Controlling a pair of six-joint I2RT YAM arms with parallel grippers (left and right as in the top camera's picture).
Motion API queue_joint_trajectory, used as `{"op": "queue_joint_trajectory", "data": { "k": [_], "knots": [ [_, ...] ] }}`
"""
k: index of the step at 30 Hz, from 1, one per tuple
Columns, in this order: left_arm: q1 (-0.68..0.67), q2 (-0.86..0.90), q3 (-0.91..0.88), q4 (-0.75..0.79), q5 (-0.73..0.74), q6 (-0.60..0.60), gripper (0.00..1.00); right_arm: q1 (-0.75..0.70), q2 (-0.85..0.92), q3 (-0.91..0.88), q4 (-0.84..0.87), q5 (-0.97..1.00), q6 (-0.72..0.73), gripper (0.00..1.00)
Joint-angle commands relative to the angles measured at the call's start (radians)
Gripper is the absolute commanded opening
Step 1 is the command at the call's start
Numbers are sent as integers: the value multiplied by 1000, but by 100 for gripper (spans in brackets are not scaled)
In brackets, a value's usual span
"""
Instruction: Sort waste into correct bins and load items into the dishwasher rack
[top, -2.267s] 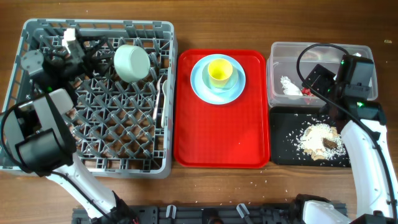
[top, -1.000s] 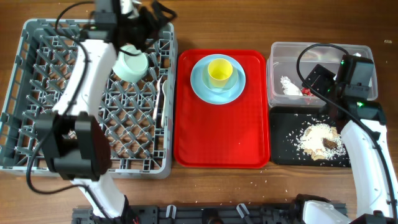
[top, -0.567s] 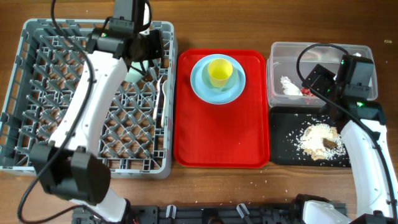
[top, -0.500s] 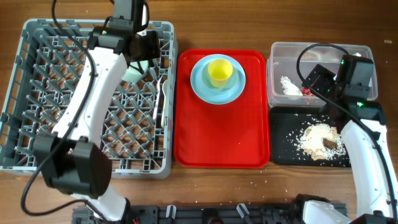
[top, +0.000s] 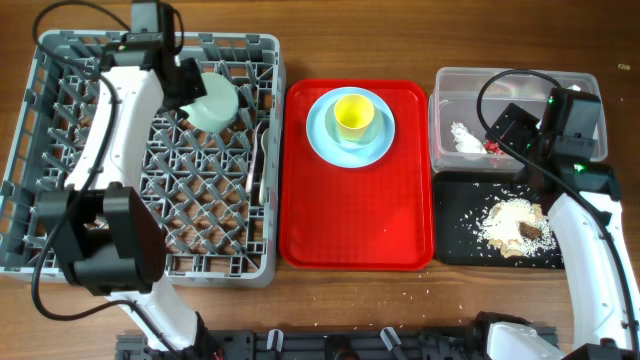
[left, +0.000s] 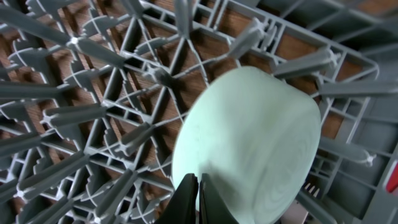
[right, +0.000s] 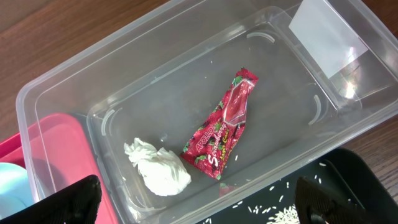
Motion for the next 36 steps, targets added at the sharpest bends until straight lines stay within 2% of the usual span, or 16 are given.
{"op": "queue_joint_trajectory", "data": {
  "k": [1,5,8,14,19,25,27,32,36],
  "knots": [
    [25,-21,-4,19,182,-28,4,-3,3,19,0,-9,-11,100],
    [25,-44,-4,47,384,-20,4,-3,3,19,0,-9,-10,100],
    [23,-36,-5,53,414,-12,4,-3,3,19,0,-9,-10,100],
    [23,24,-10,53,353,-13,4,-3,3,19,0,-9,-11,100],
    [46,40,-10,62,154,-17,4,-3,3,19,0,-9,-11,100],
    [111,20,-10,55,84,-78,4,-3,3,19,0,-9,-10,100],
    [115,-32,-10,51,126,-79,4,-3,3,19,0,-9,-11,100],
    [47,-238,-10,-9,417,-104,4,-3,3,19,0,-9,-11,100],
    [-96,-323,-10,-73,452,-103,4,-3,3,19,0,-9,-11,100]
  ]
}}
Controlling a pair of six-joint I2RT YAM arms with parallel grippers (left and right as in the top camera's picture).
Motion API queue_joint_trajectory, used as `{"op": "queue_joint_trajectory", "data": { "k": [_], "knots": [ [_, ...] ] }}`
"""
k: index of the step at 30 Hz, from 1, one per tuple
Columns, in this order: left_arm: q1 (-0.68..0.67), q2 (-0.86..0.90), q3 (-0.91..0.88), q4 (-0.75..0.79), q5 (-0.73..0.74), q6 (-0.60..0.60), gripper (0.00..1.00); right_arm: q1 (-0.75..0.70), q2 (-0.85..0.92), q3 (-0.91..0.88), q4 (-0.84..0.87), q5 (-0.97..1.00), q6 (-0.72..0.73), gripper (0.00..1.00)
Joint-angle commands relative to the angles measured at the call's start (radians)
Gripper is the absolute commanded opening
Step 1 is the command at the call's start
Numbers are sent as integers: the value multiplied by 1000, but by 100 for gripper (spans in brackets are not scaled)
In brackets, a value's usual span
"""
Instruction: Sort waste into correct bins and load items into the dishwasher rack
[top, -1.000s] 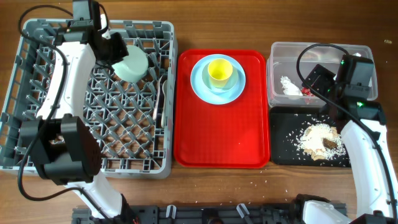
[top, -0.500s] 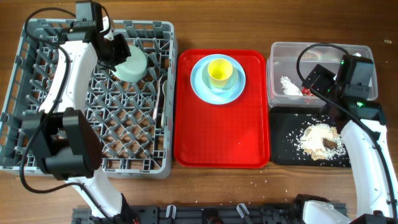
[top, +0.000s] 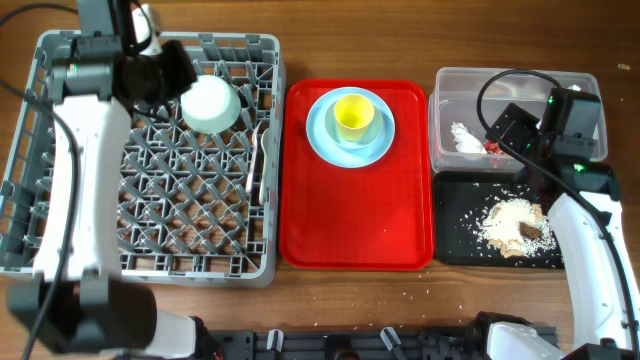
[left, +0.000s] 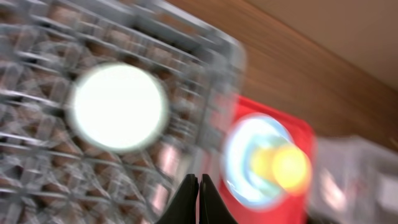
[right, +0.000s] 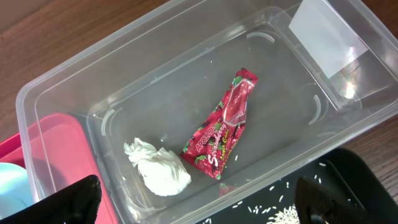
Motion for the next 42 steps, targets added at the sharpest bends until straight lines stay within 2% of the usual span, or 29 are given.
{"op": "queue_joint_trajectory", "data": {
  "k": [1,4,7,13,17,20,21,23,25,27,34,37,42],
  "knots": [
    [-148,-40,-1,-42,76,-11,4,-3,3,19,-1,-9,-10,100],
    [-274,-24,-2,-43,-4,-6,4,-3,3,19,-1,-9,-11,100],
    [-393,13,-2,18,-103,-6,4,-3,3,19,-1,-9,-11,100],
    [-564,165,-1,211,-180,-6,17,-3,3,19,-1,-9,-10,100],
    [-655,310,-2,404,-192,-1,27,-3,3,19,-1,-9,-11,100],
    [-683,386,-1,504,-262,0,29,-3,3,19,-1,-9,-11,100],
    [-690,415,-2,539,-270,36,26,-3,3,19,-1,-9,-10,100],
    [-696,450,-2,560,-270,72,26,-3,3,19,-1,-9,-11,100],
    [-697,472,-1,547,-304,78,31,-3,3,19,-1,-9,-11,100],
    [-697,475,-2,521,-350,78,30,-3,3,19,-1,-9,-11,100],
    [-698,475,-1,487,-352,78,29,-3,3,19,-1,-9,-11,100],
    [-698,440,-1,509,-352,73,30,-3,3,19,0,-9,-10,100],
    [-698,275,-1,488,-333,39,30,-3,3,19,-1,-8,-11,100]
  ]
}}
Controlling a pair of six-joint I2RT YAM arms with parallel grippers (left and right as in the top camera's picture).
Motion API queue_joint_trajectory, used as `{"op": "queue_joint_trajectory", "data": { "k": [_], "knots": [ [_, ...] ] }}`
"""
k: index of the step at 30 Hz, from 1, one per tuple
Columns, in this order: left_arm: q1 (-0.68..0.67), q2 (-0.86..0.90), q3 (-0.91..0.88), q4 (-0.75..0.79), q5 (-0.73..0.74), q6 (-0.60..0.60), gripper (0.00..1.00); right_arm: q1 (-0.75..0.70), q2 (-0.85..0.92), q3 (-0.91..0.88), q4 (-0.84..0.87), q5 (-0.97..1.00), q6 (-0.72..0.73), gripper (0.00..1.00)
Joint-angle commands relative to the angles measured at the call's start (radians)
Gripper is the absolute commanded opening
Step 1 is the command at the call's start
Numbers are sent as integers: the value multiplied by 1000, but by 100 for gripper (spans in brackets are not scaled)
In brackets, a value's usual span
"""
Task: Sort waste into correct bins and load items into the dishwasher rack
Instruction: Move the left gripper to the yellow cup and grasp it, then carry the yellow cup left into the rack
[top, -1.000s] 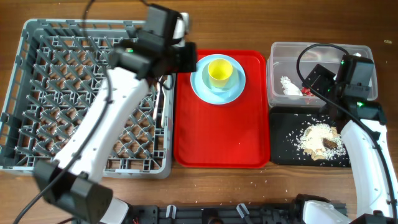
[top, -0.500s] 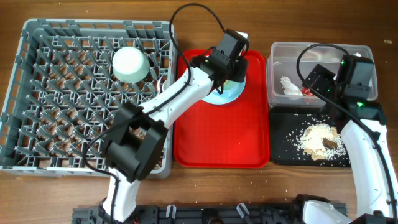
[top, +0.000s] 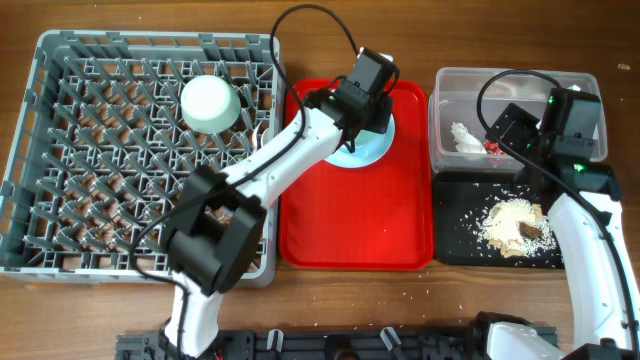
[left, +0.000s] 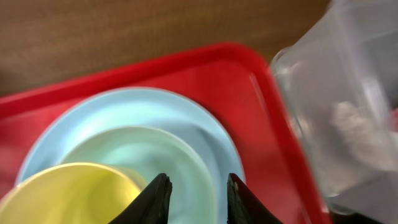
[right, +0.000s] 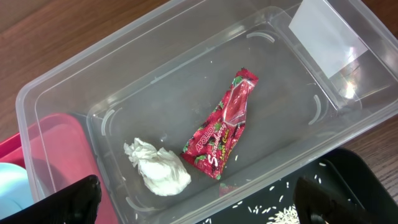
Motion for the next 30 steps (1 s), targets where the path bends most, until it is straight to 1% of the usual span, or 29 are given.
{"op": "queue_joint_trajectory", "data": {
  "k": [1,3,7,13,16,25,27,30],
  "knots": [
    [-1,-165,3,-15,-3,-20,30,-3,3,19,0,-9,-11,100],
    [-1,-195,3,-48,-3,-19,31,-3,3,19,0,-9,-10,100],
    [-1,-169,3,-122,-3,-19,31,-3,3,19,0,-9,-10,100],
    [-2,-73,3,-128,-5,-19,30,-3,3,19,0,-9,-11,100],
    [-2,-21,3,-128,-47,-19,29,-3,3,19,0,-9,-11,100],
    [-2,13,3,-132,-64,-19,27,-3,3,19,0,-8,-11,100],
    [-2,33,3,-137,-67,-19,25,-3,3,19,0,-9,-11,100],
    [0,50,3,-145,-82,-19,19,-3,3,19,0,-9,-11,100]
  ]
}}
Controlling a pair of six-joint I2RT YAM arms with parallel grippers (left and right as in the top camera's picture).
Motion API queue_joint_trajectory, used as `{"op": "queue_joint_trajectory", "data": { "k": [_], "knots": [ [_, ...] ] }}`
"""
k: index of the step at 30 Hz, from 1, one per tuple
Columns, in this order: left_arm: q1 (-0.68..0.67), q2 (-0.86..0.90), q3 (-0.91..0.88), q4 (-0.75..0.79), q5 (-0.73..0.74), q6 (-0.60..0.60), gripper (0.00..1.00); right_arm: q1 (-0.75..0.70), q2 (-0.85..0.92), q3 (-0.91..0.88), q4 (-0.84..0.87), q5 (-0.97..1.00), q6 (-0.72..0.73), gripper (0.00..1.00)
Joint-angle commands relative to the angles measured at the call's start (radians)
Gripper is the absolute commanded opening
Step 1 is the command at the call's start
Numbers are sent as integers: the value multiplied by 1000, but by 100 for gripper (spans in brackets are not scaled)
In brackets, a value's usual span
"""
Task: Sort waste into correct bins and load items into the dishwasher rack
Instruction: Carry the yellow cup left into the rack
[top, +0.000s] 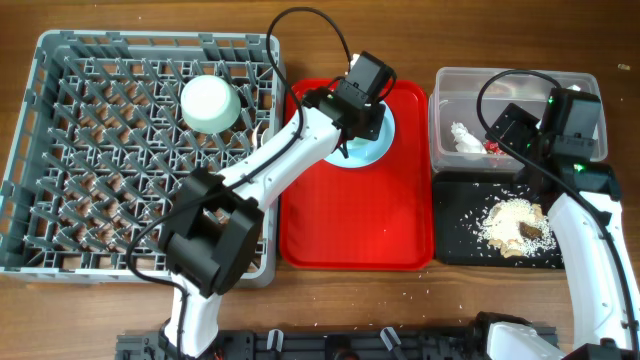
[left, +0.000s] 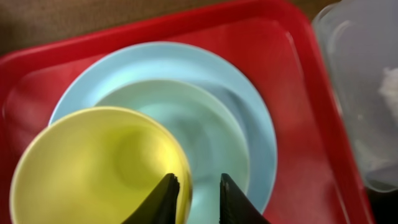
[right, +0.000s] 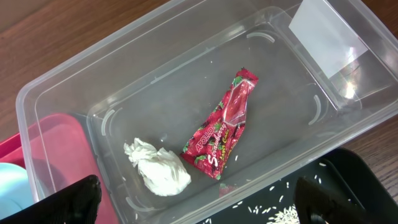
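Observation:
A yellow cup (left: 93, 168) stands on a light blue plate (left: 258, 134) on the red tray (top: 350, 225). My left gripper (left: 198, 199) is open low over the cup. One finger sits inside the cup's rim and the other outside it, over the plate. In the overhead view the gripper hides the cup. A pale green bowl (top: 210, 103) lies upside down in the grey dishwasher rack (top: 60, 150). My right gripper (right: 196, 205) hangs wide open above the clear bin (right: 149, 74), holding nothing.
The clear bin holds a red snack wrapper (right: 222, 134) and a crumpled white tissue (right: 158, 168). A black tray (top: 455, 235) with rice and food scraps lies in front of the bin. My left arm spans the rack's right edge.
My left gripper has come closer to the yellow cup, and its fingers now straddle the cup's rim a little closer together. The right arm and the bins are unchanged.
My left gripper was shut beside the green bowl in the rack. Then it was higher above the rack, still shut, the bowl left upside down there. Later it was open over the plate on the red tray, and now sits at the cup's rim. The right arm stayed still.

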Motion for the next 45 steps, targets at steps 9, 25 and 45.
{"op": "queue_joint_trajectory", "data": {
  "k": [9,25,45],
  "knots": [
    [0,3,-3,-11,-150,-9,4,-3,3,19,0,-9,-11,100],
    [610,-623,-3,-356,895,-21,4,-3,3,19,0,-9,-11,100],
    [891,-121,-26,-888,1304,663,4,-3,3,19,0,-9,-10,100]
  ]
}}
